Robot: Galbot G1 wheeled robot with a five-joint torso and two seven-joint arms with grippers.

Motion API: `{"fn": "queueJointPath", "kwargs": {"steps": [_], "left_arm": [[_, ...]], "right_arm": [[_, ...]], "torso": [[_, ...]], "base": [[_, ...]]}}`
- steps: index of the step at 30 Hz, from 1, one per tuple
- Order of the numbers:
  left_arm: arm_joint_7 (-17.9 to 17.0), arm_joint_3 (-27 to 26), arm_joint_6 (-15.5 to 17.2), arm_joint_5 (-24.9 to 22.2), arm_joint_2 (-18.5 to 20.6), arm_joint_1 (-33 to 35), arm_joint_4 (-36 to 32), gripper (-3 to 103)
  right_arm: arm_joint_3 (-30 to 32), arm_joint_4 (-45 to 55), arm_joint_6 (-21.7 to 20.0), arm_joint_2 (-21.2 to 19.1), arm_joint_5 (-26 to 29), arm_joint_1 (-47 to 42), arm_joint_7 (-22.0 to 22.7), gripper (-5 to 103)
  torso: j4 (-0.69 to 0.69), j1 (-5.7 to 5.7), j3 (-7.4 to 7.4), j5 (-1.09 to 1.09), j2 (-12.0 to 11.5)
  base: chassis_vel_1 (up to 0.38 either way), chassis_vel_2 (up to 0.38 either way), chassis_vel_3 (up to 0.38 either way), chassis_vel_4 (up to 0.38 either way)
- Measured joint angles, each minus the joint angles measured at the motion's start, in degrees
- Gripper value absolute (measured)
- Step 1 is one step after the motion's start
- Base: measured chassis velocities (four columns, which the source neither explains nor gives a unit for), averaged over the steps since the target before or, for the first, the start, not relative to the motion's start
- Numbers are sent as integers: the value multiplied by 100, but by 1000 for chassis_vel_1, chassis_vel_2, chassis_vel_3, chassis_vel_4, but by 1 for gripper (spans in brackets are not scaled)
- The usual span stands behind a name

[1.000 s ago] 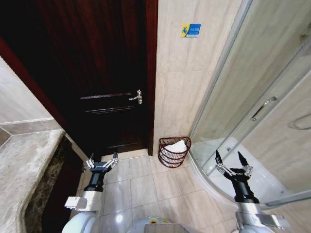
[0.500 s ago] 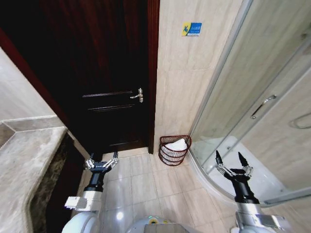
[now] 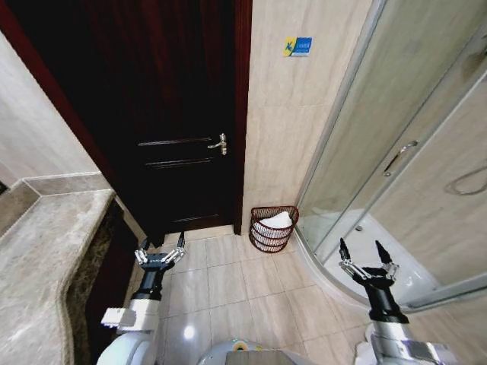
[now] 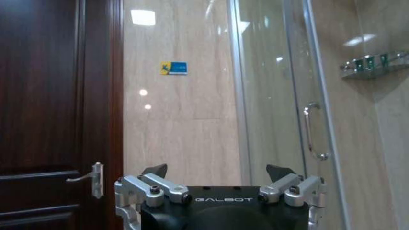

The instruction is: Discard the used towel into the hamper.

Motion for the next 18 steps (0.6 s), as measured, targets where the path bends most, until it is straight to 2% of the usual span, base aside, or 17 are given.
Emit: {"fn": "queueJointPath", "kwargs": {"steps": [18], "left_arm": [[0, 0, 0, 0, 0, 1, 0, 100]], "right_arm": [[68, -49, 134, -3, 33, -23, -21, 100]], "torso": [[0, -6, -2, 0, 2]], "base": [[-60, -74, -71, -58]]}}
